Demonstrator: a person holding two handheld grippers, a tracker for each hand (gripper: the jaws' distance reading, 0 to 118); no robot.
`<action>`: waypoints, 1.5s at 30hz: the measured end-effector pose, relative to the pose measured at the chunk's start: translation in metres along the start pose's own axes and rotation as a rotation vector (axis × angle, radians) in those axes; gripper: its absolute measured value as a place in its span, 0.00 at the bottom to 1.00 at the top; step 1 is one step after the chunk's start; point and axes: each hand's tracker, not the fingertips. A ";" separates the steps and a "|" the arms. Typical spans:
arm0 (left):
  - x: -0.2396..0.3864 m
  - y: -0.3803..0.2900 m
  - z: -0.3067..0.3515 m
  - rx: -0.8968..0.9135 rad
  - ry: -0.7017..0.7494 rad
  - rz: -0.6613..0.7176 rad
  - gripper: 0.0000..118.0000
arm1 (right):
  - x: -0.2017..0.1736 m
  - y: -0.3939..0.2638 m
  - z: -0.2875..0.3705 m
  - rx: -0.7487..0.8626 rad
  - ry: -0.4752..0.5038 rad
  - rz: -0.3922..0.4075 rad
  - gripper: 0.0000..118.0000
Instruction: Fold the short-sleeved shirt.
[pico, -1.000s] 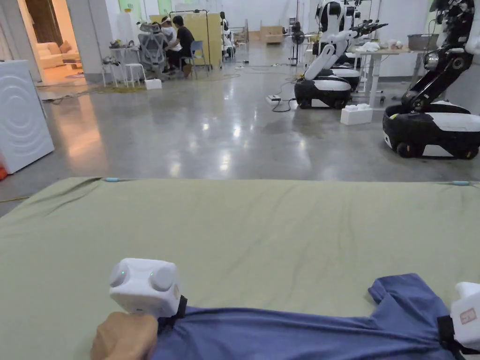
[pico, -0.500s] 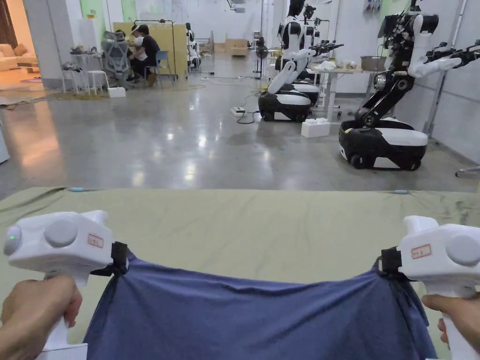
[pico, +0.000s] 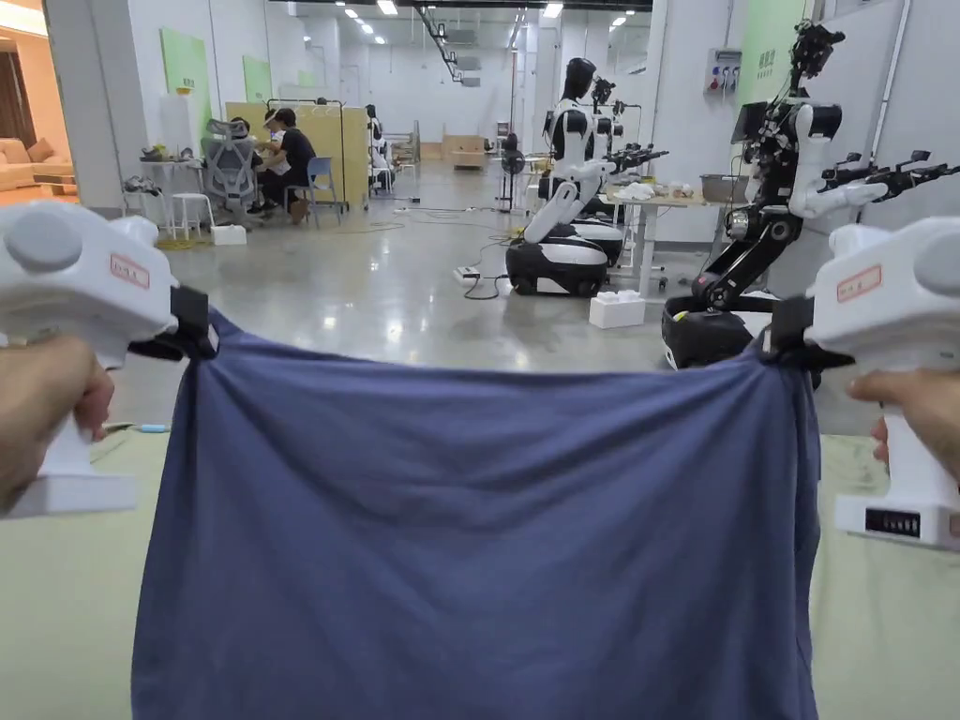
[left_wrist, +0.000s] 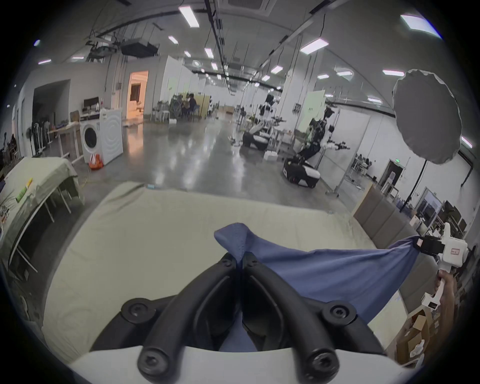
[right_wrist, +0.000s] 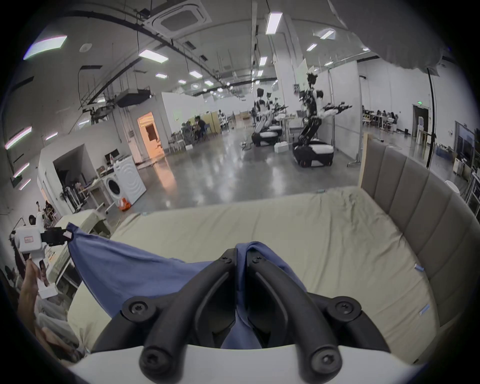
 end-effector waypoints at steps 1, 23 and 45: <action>0.001 0.012 0.002 0.014 -0.007 0.006 0.01 | -0.002 0.014 0.001 0.026 -0.018 0.011 0.06; -0.002 0.161 -0.041 0.245 -0.031 0.072 0.01 | -0.047 0.165 -0.033 0.249 -0.083 0.034 0.06; -0.038 -0.205 -0.012 0.065 -0.143 0.034 0.01 | 0.012 -0.171 -0.008 0.026 0.115 0.071 0.06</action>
